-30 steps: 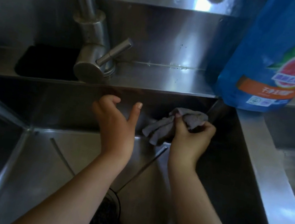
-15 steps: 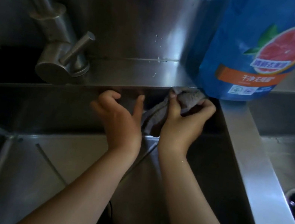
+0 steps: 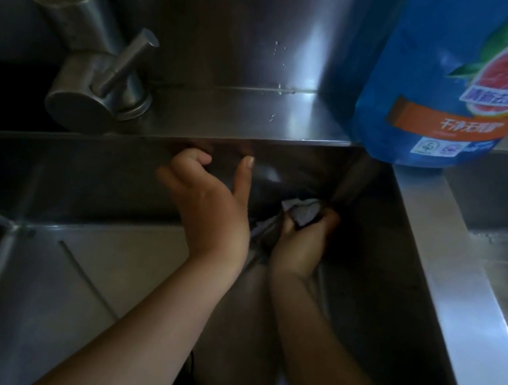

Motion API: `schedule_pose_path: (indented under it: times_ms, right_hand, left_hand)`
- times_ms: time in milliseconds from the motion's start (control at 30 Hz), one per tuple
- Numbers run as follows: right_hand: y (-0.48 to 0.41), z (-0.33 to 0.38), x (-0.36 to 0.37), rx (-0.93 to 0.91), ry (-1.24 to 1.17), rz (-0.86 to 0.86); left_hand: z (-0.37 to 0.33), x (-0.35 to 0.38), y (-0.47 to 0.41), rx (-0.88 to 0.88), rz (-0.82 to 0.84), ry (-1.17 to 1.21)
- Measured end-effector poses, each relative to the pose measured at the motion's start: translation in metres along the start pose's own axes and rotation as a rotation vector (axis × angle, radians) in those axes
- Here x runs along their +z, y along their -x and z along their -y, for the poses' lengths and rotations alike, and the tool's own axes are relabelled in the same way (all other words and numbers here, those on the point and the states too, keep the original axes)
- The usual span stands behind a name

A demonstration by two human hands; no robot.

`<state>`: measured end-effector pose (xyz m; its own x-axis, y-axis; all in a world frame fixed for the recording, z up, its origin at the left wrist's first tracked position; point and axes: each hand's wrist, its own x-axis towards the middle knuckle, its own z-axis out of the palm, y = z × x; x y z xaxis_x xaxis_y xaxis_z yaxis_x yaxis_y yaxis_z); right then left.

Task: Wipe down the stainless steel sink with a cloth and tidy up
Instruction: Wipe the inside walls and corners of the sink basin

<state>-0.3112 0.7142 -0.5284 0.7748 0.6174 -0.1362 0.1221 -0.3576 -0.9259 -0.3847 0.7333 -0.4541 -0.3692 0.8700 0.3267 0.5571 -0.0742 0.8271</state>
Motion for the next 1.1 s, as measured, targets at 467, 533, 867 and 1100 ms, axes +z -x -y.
schedule_pose_path:
  times_ms: [467, 533, 867, 1100]
  right_hand:
    - [0.018, 0.043, -0.002, -0.09, -0.129, -0.087]
    - [0.023, 0.06, -0.006, -0.086, -0.221, -0.09]
    - [0.025, 0.086, -0.012, -0.188, -0.323, -0.083]
    - [0.01, 0.035, 0.003, -0.143, -0.14, -0.105]
  left_hand:
    - [0.002, -0.003, -0.003, -0.03, 0.027, 0.05]
    - [0.002, -0.005, -0.004, -0.032, 0.046, 0.064]
    - [0.002, -0.008, -0.006, -0.002, 0.063, 0.049]
    - [0.004, -0.008, -0.005, -0.023, 0.069, 0.066]
